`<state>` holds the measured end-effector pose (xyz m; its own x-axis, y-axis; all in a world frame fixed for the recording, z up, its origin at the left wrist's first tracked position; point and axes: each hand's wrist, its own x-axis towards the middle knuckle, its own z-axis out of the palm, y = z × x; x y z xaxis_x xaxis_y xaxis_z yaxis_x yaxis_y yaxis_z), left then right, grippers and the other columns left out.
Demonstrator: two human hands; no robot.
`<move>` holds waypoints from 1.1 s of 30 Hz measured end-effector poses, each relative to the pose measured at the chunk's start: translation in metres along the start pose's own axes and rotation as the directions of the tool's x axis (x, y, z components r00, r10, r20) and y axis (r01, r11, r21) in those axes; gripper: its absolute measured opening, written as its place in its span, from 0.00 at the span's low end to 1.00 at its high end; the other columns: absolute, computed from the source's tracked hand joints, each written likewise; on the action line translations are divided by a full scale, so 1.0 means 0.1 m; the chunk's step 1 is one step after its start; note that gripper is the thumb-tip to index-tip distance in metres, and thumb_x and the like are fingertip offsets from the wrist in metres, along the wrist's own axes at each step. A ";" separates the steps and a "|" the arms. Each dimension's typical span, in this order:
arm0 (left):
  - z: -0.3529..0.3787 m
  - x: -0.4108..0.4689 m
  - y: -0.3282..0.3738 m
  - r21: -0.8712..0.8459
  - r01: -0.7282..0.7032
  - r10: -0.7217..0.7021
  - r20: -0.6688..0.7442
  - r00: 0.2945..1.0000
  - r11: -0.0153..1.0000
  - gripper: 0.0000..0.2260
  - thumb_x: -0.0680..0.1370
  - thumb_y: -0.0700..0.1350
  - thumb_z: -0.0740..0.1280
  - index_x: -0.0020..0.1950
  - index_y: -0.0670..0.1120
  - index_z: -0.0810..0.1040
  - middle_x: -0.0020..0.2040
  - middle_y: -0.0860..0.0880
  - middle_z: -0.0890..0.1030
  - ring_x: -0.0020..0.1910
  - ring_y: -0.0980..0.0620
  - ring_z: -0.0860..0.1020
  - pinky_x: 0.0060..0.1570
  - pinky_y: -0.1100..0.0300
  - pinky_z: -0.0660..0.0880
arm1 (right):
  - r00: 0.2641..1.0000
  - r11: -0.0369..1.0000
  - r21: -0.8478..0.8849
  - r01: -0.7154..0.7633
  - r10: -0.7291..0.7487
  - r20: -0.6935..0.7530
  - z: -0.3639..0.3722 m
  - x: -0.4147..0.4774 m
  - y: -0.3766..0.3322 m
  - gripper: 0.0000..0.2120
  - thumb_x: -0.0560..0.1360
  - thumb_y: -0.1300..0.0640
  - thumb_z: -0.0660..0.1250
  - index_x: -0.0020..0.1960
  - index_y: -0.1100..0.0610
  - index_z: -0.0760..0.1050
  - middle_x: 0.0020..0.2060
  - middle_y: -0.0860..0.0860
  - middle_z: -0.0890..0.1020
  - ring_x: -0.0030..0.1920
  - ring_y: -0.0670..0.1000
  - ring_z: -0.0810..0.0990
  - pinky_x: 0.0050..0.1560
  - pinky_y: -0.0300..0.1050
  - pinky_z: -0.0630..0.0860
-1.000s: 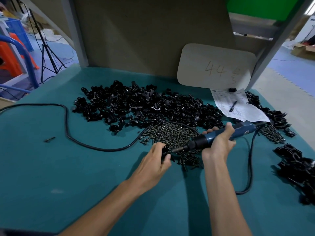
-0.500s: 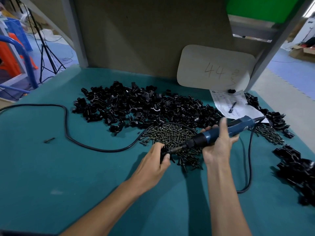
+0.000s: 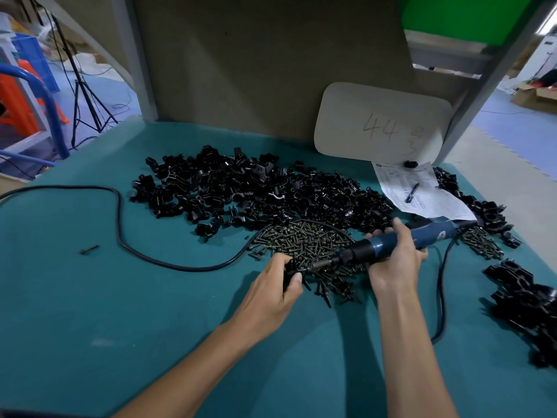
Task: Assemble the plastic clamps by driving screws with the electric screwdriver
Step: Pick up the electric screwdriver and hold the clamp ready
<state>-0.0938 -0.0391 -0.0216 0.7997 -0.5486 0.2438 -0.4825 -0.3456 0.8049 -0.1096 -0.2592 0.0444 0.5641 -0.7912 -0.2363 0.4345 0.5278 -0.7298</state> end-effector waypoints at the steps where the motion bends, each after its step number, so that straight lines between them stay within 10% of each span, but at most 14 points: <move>1: 0.00 0.00 -0.01 -0.024 0.006 -0.006 -0.013 1.000 1.000 0.05 0.83 0.59 0.55 0.52 0.60 0.63 0.39 0.55 0.71 0.34 0.59 0.68 0.32 0.63 0.66 | 1.000 1.000 -0.023 0.004 -0.004 -0.004 -0.03 0.03 -0.05 0.33 0.78 0.63 0.72 0.74 0.52 0.55 0.54 0.57 0.77 0.39 0.52 0.80 0.42 0.50 0.83; 11: 0.02 0.01 -0.06 -0.052 0.030 -0.032 -0.036 0.999 0.998 0.05 0.82 0.61 0.54 0.53 0.63 0.64 0.41 0.56 0.72 0.35 0.59 0.69 0.35 0.62 0.66 | 0.999 0.865 -0.501 0.035 -0.050 -0.017 -0.56 0.03 -0.42 0.24 0.77 0.63 0.73 0.65 0.50 0.63 0.53 0.55 0.78 0.41 0.53 0.84 0.44 0.55 0.85; 15: 0.03 -0.01 -0.04 -0.031 0.014 -0.015 -0.030 0.999 0.999 0.05 0.83 0.60 0.54 0.55 0.62 0.63 0.39 0.55 0.73 0.34 0.59 0.70 0.31 0.63 0.68 | 0.984 0.262 -0.963 0.065 -0.176 0.019 -0.73 -0.05 -0.46 0.31 0.75 0.52 0.76 0.74 0.57 0.68 0.58 0.56 0.80 0.52 0.58 0.81 0.55 0.60 0.79; 18: 0.03 -0.02 -0.02 -0.045 0.007 -0.009 -0.033 0.999 0.999 0.05 0.84 0.59 0.55 0.57 0.61 0.62 0.37 0.54 0.73 0.32 0.59 0.71 0.30 0.61 0.69 | 0.923 -0.044 -0.973 0.226 -0.311 0.228 -0.73 -0.16 -0.41 0.33 0.76 0.48 0.74 0.76 0.55 0.67 0.70 0.60 0.72 0.69 0.63 0.69 0.69 0.61 0.69; 24: 0.02 -0.03 0.00 0.015 0.039 -0.038 -0.018 0.999 0.999 0.10 0.83 0.60 0.55 0.61 0.58 0.63 0.40 0.55 0.76 0.37 0.58 0.75 0.32 0.64 0.67 | 0.789 0.345 -0.779 0.524 0.148 0.596 -0.31 -0.61 0.10 0.05 0.80 0.49 0.69 0.54 0.43 0.82 0.45 0.41 0.85 0.48 0.44 0.84 0.53 0.47 0.80; 33: 0.01 -0.04 0.01 0.091 0.040 -0.035 -0.052 0.998 0.995 0.13 0.82 0.60 0.56 0.65 0.59 0.64 0.50 0.58 0.78 0.47 0.62 0.77 0.42 0.68 0.71 | 0.771 0.735 -0.650 0.193 0.297 0.564 -0.27 -0.63 0.51 0.10 0.80 0.62 0.69 0.48 0.50 0.87 0.39 0.51 0.85 0.40 0.47 0.80 0.45 0.41 0.81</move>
<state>-0.0981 -0.0376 -0.0219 0.8340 -0.4954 0.2432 -0.4806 -0.4355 0.7611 -0.1420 -0.1908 0.0044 0.9596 -0.2789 -0.0372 -0.0288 0.0344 -0.9990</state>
